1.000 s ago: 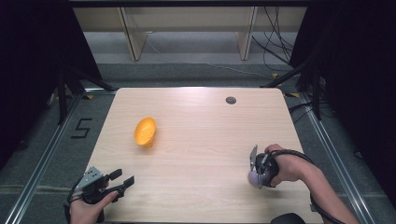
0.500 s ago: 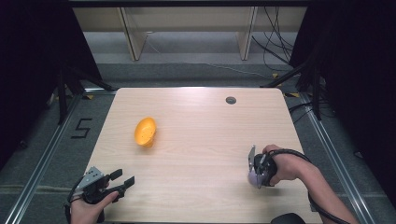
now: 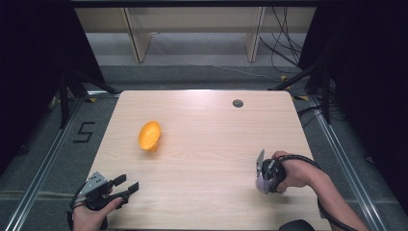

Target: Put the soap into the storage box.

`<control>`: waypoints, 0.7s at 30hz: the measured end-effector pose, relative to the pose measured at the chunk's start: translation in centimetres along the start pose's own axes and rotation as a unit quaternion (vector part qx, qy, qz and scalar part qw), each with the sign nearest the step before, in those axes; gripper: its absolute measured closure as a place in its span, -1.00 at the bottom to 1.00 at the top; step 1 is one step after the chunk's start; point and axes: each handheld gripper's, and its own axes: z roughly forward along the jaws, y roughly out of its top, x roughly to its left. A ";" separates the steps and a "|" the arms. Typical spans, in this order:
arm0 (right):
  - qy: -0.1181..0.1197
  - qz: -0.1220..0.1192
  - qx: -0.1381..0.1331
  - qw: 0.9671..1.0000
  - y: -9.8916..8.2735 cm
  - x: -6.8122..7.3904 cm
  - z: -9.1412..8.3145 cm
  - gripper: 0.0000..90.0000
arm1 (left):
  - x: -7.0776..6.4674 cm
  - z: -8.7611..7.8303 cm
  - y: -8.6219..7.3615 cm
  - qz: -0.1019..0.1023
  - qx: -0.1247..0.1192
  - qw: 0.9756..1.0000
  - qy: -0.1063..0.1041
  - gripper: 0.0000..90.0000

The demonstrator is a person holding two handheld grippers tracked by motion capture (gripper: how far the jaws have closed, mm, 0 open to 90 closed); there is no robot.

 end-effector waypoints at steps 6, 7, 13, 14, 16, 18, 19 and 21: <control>-0.011 0.023 -0.022 0.999 -0.6 0.2 0.0 0.11 | 0.0 0.0 0.0 0.001 0.001 1.000 0.001 -0.26; -0.011 0.023 -0.022 0.999 -0.6 0.2 0.0 0.11 | 0.0 0.0 0.0 0.001 0.001 1.000 0.001 -0.26; -0.038 0.050 -0.057 0.996 -1.4 0.8 -0.2 0.11 | -0.1 0.0 0.0 0.001 0.002 1.000 0.002 -0.26; -0.038 0.050 -0.057 0.996 -1.4 0.8 -0.2 0.11 | -0.1 0.0 0.0 0.001 0.002 1.000 0.002 -0.26; -0.051 0.054 -0.084 0.994 -1.6 1.0 -0.6 0.11 | 0.0 0.1 0.0 0.001 0.001 1.000 0.001 -0.26; -0.059 0.062 -0.106 0.991 -1.7 1.4 -1.0 0.12 | 0.0 0.1 0.0 0.000 0.002 1.000 0.001 -0.26; -0.065 0.064 -0.112 0.990 -1.7 1.5 -1.3 0.11 | 0.0 0.1 0.0 0.000 0.002 1.000 0.001 -0.26; -0.094 0.070 -0.131 0.984 -1.7 2.0 -1.6 0.11 | -0.1 0.0 0.1 0.002 0.002 1.000 0.002 -0.26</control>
